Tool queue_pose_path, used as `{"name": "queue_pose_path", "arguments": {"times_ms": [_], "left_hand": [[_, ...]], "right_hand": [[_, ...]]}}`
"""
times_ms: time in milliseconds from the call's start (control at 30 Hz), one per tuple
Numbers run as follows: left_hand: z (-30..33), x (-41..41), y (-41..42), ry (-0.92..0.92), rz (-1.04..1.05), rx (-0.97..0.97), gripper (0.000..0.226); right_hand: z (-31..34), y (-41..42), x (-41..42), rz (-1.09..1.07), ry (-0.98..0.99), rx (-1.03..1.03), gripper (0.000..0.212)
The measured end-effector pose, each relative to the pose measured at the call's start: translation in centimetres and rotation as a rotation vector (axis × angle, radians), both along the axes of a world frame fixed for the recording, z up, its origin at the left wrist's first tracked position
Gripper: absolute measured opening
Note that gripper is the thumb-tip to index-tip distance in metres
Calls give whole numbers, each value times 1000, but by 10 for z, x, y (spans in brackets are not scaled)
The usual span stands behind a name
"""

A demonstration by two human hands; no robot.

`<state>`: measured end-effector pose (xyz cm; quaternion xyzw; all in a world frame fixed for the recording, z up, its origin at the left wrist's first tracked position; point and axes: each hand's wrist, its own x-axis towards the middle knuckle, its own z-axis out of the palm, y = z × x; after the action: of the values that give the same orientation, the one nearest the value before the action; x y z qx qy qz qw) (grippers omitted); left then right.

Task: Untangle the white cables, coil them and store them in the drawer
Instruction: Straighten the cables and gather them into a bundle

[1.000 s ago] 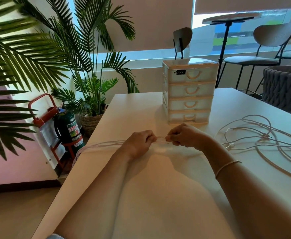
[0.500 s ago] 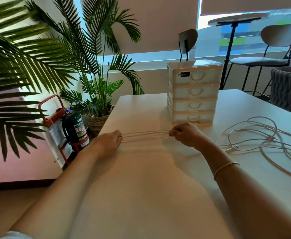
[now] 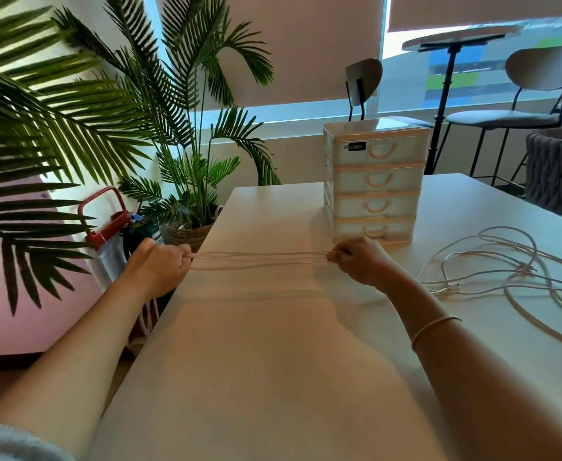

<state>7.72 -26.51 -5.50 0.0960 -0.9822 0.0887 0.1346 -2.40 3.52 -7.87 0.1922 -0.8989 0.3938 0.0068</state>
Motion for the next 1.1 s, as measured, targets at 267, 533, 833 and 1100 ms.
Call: {"name": "queue_pose_path", "arguments": {"times_ms": [267, 533, 833, 1100], "left_hand": [[-25, 16, -55, -310, 277, -92, 25], [-13, -1, -12, -363, 446, -159, 39], [-10, -48, 147, -217, -316, 527, 32], [-31, -53, 152, -279, -306, 824, 44]], "right_hand": [[3, 25, -6, -62, 13, 86, 24], [5, 17, -2, -8, 35, 160, 23], [9, 7, 9, 67, 101, 190, 24], [8, 5, 7, 100, 123, 232, 24]]}}
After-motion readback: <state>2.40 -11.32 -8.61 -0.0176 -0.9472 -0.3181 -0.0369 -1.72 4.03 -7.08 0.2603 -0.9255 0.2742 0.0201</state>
